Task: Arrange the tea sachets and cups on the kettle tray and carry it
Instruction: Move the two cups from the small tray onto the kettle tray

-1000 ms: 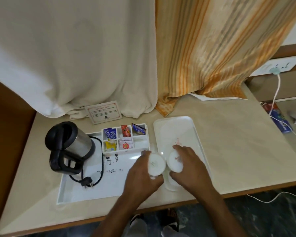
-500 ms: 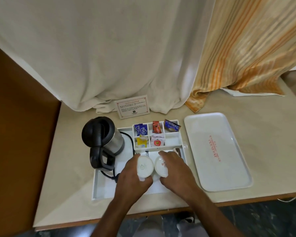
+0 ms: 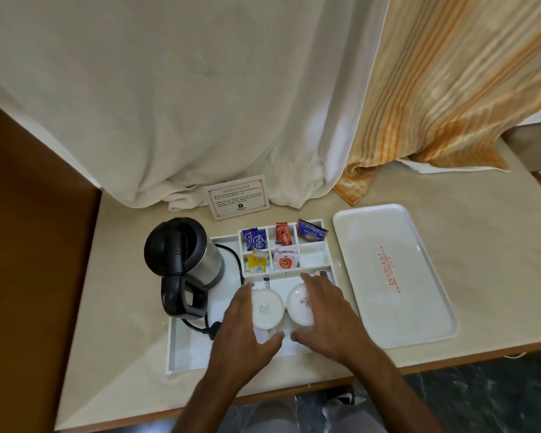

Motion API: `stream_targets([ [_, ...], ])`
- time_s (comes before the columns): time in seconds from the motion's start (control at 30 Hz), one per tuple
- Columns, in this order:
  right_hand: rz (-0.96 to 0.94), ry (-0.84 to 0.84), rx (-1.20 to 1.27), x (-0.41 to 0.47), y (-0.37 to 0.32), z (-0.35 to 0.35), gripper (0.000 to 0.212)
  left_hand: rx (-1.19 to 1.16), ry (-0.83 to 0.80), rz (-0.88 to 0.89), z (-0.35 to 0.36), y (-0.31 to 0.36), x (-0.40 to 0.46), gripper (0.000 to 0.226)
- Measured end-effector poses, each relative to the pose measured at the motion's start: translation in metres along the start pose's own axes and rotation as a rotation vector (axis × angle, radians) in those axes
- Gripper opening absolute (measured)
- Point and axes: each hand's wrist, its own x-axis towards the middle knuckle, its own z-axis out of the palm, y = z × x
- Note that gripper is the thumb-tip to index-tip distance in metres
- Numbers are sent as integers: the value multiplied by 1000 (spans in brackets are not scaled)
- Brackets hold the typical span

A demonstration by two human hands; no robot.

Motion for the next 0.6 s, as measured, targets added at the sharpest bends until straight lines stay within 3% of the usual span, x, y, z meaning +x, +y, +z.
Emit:
stream_targets([
  [0.07,-1,88,247,-3,11,-9,84,41,51,32,-7,-14,-13,95],
  [0.13,25,318,445,-3,22,-15,43,134,151,65,-17,-34,-28,75],
  [0.17,78,445,457,0,27,-15,27,199,205,79,-23,-44,-33,58],
  [0.23,231,550,344,11,34,-13,18,325,302,50,-34,-60,-37,32],
  [0.33,347,432,118,32,38,-1,14,363,395,-175,-46,-80,-28,27],
  [0.43,366,353,-37,45,38,2,17,203,477,-433,-54,-96,-8,15],
  [0.6,340,328,-112,56,38,5,16,109,376,-488,-62,-107,23,16],
])
